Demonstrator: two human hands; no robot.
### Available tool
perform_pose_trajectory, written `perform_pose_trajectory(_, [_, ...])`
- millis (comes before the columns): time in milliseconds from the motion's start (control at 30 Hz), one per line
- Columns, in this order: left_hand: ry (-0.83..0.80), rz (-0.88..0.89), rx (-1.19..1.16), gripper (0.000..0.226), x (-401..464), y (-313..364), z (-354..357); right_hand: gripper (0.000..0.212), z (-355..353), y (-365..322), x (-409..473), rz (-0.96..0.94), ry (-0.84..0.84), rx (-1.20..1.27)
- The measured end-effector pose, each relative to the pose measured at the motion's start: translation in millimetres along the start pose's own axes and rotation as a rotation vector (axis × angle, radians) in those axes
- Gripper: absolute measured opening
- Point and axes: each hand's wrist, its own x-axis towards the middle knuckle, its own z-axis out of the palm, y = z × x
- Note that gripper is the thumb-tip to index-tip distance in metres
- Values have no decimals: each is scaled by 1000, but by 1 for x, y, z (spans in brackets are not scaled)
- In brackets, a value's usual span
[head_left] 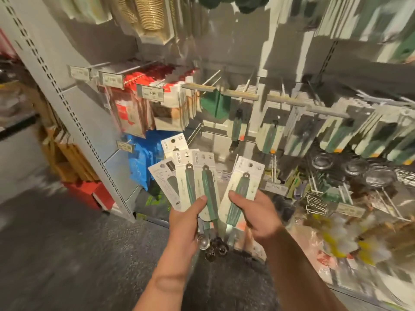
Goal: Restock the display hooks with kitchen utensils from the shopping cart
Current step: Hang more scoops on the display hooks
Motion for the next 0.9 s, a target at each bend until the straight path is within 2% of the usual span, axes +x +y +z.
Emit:
perform_pose_trajectory(167, [-18, 52, -6, 43, 18, 9, 7, 30, 4, -8, 28, 0, 126, -1])
perform_pose_trajectory(267, [-78, 85, 13, 44, 24, 11, 14, 43, 1, -11, 56, 30, 140, -23])
perform_pose_trajectory(400, [-65, 59, -21, 42, 47, 18, 32, 68, 4, -49, 83, -184, 50, -238])
perform_pose_trajectory(533, [29, 48, -41, 40, 80, 25, 50, 39, 12, -89, 108, -247, 39, -266])
perform_pose_trajectory(633, [47, 55, -57, 44, 97, 23, 63, 28, 9, -98, 133, -303, 26, -265])
perform_pose_trajectory(800, [81, 72, -86, 57, 113, 17, 82, 27, 5, -112, 159, -288, -2, -250])
perform_pose_trajectory(900, [78, 71, -96, 55, 121, 13, 90, 28, -1, -114, 172, -273, -31, -243])
